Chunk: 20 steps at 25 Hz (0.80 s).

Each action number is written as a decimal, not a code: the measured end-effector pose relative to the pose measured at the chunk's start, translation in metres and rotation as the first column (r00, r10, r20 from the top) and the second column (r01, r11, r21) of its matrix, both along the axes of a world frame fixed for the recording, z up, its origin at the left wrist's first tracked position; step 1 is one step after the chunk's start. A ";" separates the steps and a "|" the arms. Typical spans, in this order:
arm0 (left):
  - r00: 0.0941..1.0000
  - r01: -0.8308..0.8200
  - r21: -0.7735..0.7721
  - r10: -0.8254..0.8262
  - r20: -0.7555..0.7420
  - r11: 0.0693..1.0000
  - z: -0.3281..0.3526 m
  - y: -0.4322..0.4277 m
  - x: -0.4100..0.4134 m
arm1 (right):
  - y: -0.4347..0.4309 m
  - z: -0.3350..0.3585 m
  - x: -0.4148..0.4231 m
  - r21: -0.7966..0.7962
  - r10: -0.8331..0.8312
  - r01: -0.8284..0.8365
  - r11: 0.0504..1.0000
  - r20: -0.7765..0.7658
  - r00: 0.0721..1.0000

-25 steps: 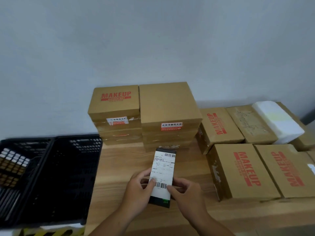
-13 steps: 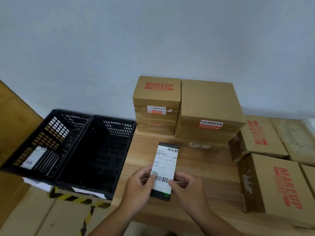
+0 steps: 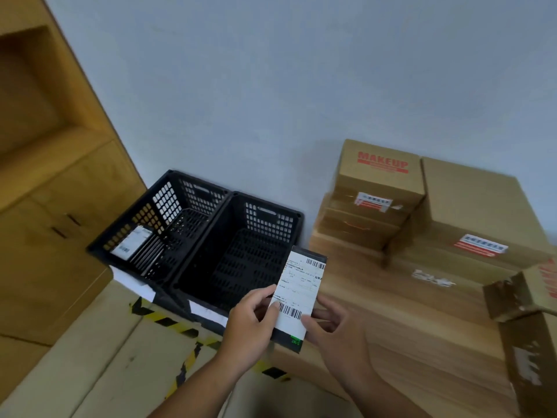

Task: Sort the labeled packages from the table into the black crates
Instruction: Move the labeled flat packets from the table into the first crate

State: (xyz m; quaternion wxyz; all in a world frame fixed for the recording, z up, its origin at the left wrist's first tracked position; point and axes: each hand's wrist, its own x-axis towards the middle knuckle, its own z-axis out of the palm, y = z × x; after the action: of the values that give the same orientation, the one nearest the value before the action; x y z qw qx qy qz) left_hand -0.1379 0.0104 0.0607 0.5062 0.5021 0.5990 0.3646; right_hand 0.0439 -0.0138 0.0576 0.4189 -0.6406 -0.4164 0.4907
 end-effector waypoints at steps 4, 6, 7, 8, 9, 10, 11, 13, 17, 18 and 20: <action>0.999 -0.036 0.006 0.036 -0.007 0.999 -0.002 0.002 -0.058 | 0.009 0.000 -0.056 0.006 0.056 -0.056 0.998 -0.008 0.998; 0.997 -0.073 -0.016 0.073 0.013 0.997 -0.003 0.003 -0.083 | 0.016 -0.002 -0.080 -0.011 0.094 -0.094 0.995 0.002 0.996; 0.996 -0.089 -0.026 0.090 0.025 0.996 -0.003 0.004 -0.092 | 0.020 -0.003 -0.090 -0.013 0.110 -0.110 0.994 0.005 0.994; 0.994 -0.106 -0.033 0.107 0.036 0.994 -0.004 0.006 -0.102 | 0.025 -0.003 -0.099 -0.015 0.127 -0.127 0.992 0.007 0.992; 0.992 -0.122 -0.035 0.123 0.037 0.992 -0.005 0.009 -0.111 | 0.030 -0.004 -0.108 -0.016 0.143 -0.143 0.990 0.009 0.990; 0.989 -0.142 -0.033 0.143 0.029 0.989 -0.006 0.012 -0.121 | 0.038 -0.005 -0.119 -0.021 0.160 -0.160 0.987 0.005 0.987; 0.987 -0.161 -0.029 0.162 0.018 0.987 -0.007 0.015 -0.130 | 0.044 -0.007 -0.128 -0.027 0.175 -0.175 0.984 -0.002 0.985; 0.980 -0.199 -0.026 0.199 -0.001 0.980 -0.008 0.024 -0.149 | 0.061 -0.011 -0.148 -0.038 0.212 -0.212 0.976 -0.012 0.977; 0.968 -0.247 -0.037 0.245 -0.061 0.968 -0.014 0.055 -0.190 | 0.104 -0.025 -0.190 -0.047 0.281 -0.283 0.958 -0.031 0.959; 0.962 -0.263 -0.037 0.260 -0.086 0.964 -0.015 0.064 -0.200 | 0.115 -0.029 -0.200 -0.052 0.294 -0.296 0.954 -0.040 0.955; 0.948 -0.297 -0.037 0.290 -0.132 0.954 -0.013 0.082 -0.218 | 0.138 -0.036 -0.222 -0.070 0.314 -0.319 0.945 -0.072 0.947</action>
State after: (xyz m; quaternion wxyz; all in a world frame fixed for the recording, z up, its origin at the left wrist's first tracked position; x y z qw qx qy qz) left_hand -0.3561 0.0929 0.0475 0.4216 0.4147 0.7077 0.3867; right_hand -0.1778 0.1242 0.0217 0.3206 -0.5669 -0.4808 0.5870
